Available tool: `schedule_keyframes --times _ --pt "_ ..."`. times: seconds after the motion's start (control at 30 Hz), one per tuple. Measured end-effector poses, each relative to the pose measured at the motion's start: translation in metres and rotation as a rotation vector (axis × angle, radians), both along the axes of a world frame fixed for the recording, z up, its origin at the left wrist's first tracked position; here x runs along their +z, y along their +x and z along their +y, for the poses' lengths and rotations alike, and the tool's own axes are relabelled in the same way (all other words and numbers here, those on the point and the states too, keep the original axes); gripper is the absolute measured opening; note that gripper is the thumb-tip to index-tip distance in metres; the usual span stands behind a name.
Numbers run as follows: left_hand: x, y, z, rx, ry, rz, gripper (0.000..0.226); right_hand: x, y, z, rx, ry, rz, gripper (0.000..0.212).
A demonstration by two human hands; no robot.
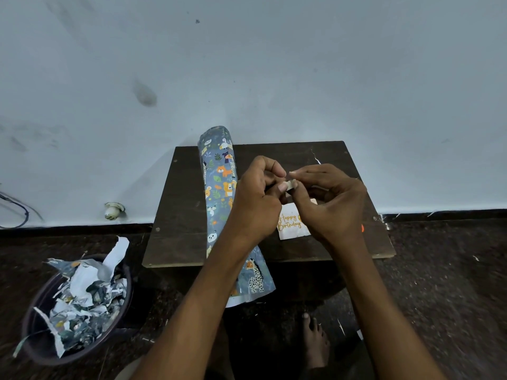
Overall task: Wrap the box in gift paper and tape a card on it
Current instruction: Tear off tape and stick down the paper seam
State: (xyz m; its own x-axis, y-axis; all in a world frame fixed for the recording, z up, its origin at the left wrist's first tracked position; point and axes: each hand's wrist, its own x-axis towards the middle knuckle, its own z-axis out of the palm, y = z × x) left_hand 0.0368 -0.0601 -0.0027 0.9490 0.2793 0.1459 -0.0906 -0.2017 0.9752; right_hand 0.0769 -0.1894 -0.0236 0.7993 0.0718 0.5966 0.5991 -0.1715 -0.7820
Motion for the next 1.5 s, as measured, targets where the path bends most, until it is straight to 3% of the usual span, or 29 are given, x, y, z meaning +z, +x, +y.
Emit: schedule_keyframes --times 0.13,0.4,0.6,0.8,1.0,1.5 --pt "0.001 -0.001 0.000 -0.015 -0.020 0.007 0.035 0.001 -0.001 -0.003 -0.022 -0.024 -0.032 0.016" --pt "0.001 0.001 0.001 0.005 -0.004 -0.009 0.028 0.005 -0.001 -0.004 -0.021 0.037 0.105 0.010" --pt "0.001 0.000 0.000 0.040 0.015 -0.034 0.028 0.001 -0.001 0.002 -0.168 -0.004 0.004 0.011" --pt "0.004 0.000 0.000 0.044 -0.019 -0.024 0.033 0.001 -0.005 0.004 -0.141 -0.062 -0.044 0.010" --pt "0.009 -0.003 -0.002 0.038 -0.065 -0.032 0.034 0.000 -0.002 0.006 -0.118 -0.036 -0.066 0.020" --pt "0.007 -0.002 -0.012 0.143 -0.189 -0.057 0.036 -0.001 -0.012 0.020 -0.232 0.079 -0.075 0.011"
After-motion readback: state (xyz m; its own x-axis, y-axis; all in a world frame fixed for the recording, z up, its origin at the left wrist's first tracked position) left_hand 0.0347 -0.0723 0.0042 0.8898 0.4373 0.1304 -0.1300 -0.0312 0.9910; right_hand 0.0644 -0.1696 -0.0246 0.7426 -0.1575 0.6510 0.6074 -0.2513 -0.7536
